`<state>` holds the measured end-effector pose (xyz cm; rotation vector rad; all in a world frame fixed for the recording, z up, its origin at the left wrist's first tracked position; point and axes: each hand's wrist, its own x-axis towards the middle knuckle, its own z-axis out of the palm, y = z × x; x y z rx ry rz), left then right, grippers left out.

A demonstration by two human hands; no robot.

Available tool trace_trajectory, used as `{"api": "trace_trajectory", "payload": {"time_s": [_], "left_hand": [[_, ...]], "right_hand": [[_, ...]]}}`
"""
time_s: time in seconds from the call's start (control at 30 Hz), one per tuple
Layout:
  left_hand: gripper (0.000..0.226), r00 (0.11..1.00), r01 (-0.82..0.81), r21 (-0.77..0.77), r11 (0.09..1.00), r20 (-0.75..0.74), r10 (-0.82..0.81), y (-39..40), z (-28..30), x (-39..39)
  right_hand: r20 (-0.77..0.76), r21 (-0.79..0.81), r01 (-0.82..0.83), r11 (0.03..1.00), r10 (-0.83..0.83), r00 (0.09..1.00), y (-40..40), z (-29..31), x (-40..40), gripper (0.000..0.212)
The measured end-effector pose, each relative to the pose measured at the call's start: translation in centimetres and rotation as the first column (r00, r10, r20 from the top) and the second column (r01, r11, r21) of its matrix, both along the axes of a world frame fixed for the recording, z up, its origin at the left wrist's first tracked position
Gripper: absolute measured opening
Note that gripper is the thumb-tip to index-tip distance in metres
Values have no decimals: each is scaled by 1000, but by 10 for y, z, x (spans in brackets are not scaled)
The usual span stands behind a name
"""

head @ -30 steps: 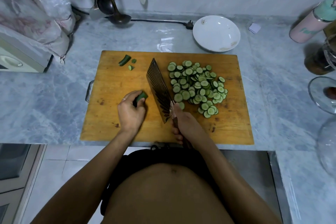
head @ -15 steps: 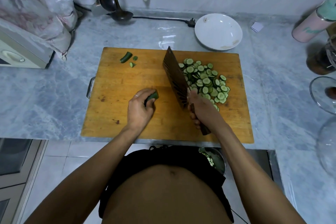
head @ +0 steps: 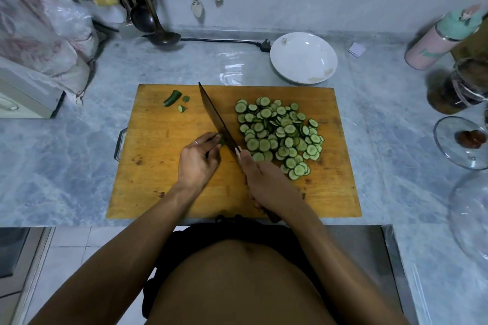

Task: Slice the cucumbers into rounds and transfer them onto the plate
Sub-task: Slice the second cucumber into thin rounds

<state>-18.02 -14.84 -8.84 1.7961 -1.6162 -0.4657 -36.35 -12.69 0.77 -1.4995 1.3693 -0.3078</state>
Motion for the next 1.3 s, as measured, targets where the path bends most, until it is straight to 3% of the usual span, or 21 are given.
{"api": "trace_trajectory", "payload": {"time_s": [0.37,0.53,0.9,1.03,1.3], "left_hand": [[24,999,-49,36,998,7,49,-2,-4,-1],[27,997,-64,22,998,-31,65,-5,-4,1],[27,1000,17,-9,1000,10,-17,-1,-7,5],[25,1000,14,-23,1000,-5,-14,4,-8,3],[25,999,2,-88,996,-42,-6,5,-11,5]], "right_hand": [[-20,-11,-61,998,61,998,-5,-4,8,65],[33,-1,-15,1000,15,999,-7,-9,14,65],[-51,44,24,999,-21,998,-19,-29,34,73],[-38,33,53,998,-52,998,-13,-31,37,66],[75,48,247,968,-250,965,-2,-31,17,74]]}}
